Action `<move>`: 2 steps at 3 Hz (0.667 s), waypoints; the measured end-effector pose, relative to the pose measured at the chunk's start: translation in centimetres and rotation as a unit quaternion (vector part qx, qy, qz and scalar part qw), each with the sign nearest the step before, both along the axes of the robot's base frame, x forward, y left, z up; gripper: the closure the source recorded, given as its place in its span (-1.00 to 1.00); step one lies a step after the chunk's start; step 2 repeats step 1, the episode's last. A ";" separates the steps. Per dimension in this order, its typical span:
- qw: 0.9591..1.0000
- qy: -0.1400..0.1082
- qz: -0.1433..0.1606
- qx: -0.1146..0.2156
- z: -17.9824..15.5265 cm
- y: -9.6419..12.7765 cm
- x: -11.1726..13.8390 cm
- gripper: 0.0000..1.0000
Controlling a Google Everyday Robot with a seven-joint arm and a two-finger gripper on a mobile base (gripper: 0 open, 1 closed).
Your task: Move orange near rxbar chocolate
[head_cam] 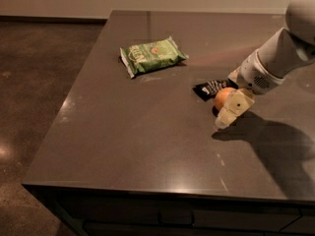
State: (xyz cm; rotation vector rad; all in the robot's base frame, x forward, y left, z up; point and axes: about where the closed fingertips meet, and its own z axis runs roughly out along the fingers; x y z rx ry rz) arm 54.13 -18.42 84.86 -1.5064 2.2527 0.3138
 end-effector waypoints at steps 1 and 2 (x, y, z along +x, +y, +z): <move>1.000 0.000 0.000 0.000 0.0 0.0 0.0 -1.00; 1.000 0.000 0.000 0.000 0.0 0.0 0.0 -1.00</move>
Offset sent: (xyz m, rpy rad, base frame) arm 0.0000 0.0000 0.0000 0.0000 0.0000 0.0000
